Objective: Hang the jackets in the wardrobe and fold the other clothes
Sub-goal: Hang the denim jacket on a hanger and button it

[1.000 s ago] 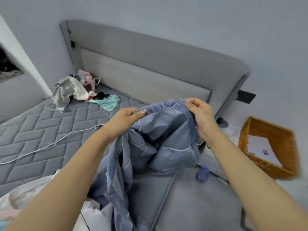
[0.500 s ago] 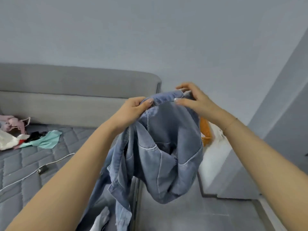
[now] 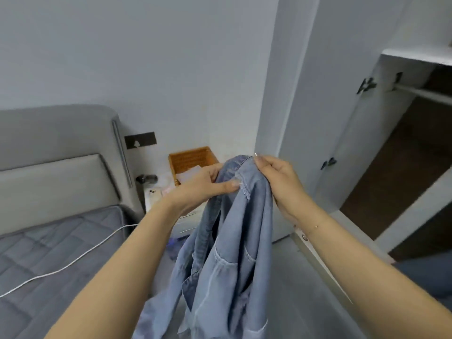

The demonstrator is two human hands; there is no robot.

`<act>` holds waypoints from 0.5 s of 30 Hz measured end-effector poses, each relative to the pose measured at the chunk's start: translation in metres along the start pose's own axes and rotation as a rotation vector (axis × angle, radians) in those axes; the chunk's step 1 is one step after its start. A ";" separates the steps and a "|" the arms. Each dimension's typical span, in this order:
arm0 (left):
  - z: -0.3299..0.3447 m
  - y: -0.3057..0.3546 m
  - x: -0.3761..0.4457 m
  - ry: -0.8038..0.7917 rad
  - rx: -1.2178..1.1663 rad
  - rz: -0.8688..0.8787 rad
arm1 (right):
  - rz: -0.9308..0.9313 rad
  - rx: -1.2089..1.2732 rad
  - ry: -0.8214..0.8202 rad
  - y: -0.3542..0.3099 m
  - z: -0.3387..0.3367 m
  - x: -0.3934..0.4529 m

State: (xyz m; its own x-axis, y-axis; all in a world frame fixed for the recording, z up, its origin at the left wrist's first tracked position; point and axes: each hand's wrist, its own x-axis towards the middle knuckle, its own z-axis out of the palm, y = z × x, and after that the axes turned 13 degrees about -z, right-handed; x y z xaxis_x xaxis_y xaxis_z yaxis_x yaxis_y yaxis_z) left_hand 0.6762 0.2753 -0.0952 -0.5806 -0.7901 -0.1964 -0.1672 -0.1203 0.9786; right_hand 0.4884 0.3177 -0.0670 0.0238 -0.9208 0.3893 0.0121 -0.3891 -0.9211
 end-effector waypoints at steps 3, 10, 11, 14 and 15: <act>0.036 -0.042 0.044 -0.020 0.166 -0.095 | 0.023 0.124 0.270 -0.007 -0.064 0.002; 0.116 -0.077 0.151 0.110 0.173 -0.138 | -0.021 0.133 0.524 -0.016 -0.207 0.009; 0.123 -0.067 0.166 0.109 0.149 -0.107 | -0.027 0.088 0.545 -0.014 -0.229 0.008; 0.143 -0.030 0.207 0.064 0.027 -0.017 | 0.057 -0.245 0.613 -0.008 -0.300 0.005; 0.149 -0.014 0.220 0.043 0.004 0.021 | 0.119 -0.352 0.609 -0.003 -0.321 0.004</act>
State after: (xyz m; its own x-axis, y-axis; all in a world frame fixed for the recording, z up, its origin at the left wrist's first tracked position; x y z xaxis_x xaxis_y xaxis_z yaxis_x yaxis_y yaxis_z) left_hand 0.4319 0.1929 -0.1616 -0.5492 -0.8176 -0.1731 -0.1586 -0.1014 0.9821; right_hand 0.1677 0.3069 -0.0631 -0.5591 -0.7689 0.3100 -0.2814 -0.1757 -0.9434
